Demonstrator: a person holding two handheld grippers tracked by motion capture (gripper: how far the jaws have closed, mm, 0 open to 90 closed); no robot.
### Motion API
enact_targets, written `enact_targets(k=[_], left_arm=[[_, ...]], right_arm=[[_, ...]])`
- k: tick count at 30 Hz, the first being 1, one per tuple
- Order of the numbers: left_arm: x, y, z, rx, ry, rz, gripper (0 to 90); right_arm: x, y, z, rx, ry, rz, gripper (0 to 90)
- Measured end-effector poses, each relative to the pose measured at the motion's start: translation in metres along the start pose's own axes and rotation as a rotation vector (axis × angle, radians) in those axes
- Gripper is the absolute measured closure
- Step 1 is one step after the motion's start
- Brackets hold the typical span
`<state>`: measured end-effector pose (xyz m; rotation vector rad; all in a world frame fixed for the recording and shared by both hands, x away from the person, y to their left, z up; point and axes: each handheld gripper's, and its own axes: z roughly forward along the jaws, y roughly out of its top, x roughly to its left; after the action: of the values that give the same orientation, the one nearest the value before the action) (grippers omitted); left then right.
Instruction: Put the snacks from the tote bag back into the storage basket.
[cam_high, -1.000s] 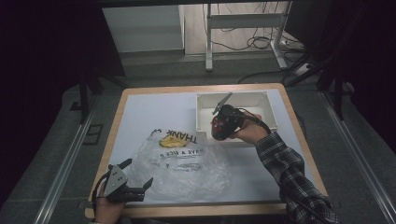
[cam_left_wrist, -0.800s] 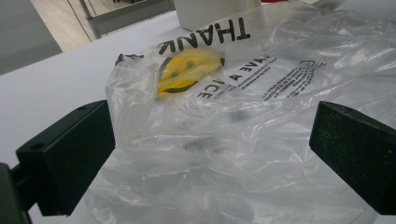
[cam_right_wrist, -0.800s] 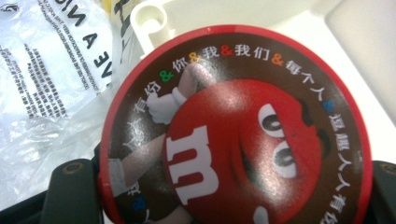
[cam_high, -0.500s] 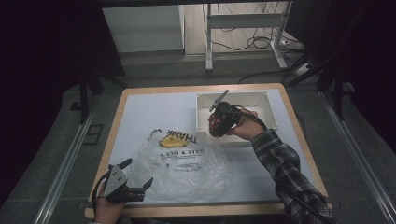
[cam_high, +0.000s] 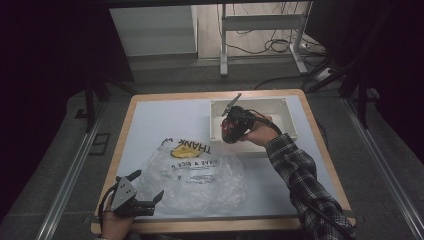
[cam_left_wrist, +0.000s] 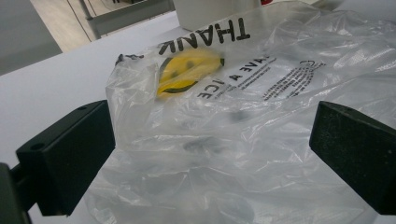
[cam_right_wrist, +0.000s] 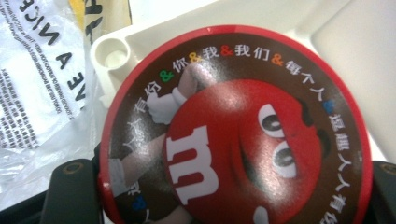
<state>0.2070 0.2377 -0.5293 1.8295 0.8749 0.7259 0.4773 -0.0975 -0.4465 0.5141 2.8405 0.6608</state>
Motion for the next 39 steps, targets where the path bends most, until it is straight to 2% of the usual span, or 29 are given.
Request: enact_targets(k=[15, 39], left_arm=[[0.0, 0.0, 0.0, 0.001, -0.001, 0.003, 0.1], [-0.001, 0.0, 0.0, 0.002, -0.004, 0.005, 0.1]], right_arm=[[-0.013, 0.004, 0.011, -0.003, -0.005, -0.009, 25.5], [-0.018, 0.016, 0.033, 0.004, 0.014, -0.069, 25.5]])
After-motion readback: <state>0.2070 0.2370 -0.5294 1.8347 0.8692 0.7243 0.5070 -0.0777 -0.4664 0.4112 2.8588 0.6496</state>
